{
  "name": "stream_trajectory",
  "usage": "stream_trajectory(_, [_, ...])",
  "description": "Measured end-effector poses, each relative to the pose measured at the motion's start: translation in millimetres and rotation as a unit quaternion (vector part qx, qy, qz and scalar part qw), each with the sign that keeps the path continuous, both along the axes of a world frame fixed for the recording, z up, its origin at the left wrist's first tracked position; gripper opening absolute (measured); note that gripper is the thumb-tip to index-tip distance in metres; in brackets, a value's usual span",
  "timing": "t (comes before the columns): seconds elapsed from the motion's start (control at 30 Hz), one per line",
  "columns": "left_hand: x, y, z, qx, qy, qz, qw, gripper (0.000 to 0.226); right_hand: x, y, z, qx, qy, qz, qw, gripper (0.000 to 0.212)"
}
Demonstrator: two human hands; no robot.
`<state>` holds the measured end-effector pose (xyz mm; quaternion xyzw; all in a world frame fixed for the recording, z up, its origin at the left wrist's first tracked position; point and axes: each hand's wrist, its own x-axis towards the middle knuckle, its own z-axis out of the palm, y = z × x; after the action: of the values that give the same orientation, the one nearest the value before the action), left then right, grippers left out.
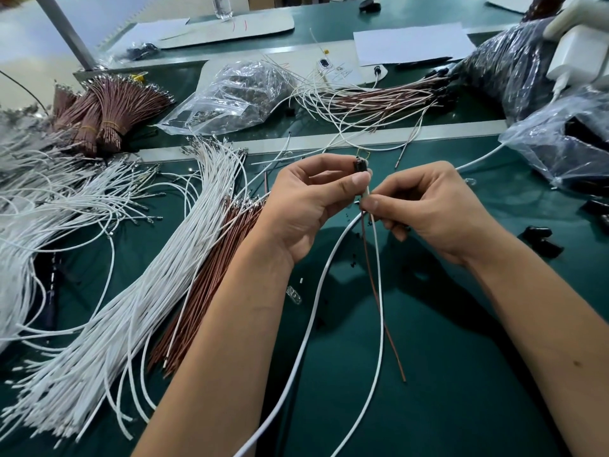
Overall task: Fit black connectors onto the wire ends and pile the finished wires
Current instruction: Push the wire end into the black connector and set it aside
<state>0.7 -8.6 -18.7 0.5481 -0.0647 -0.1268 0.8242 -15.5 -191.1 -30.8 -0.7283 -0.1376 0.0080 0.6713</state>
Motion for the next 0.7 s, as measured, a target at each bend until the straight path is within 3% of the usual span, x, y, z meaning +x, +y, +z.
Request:
stream_trajectory(0.33, [0.2, 1.4, -0.7, -0.018, -0.054, -0.012, 0.998, 0.024, 0.7, 0.0, -1.8, 0.001, -0.019, 0.010, 1.000, 0.015])
stream_trajectory(0.47, [-0.1, 0.4, 0.0, -0.029, -0.118, -0.018, 0.992, 0.025, 0.1, 1.2, 0.6, -0.021, -0.098, -0.015, 0.995, 0.005])
stream_trajectory(0.7, [0.1, -1.7, -0.2, -0.031, -0.201, -0.029, 0.979, 0.033, 0.5, 3.6, 2.4, -0.033, -0.177, -0.078, 0.981, 0.011])
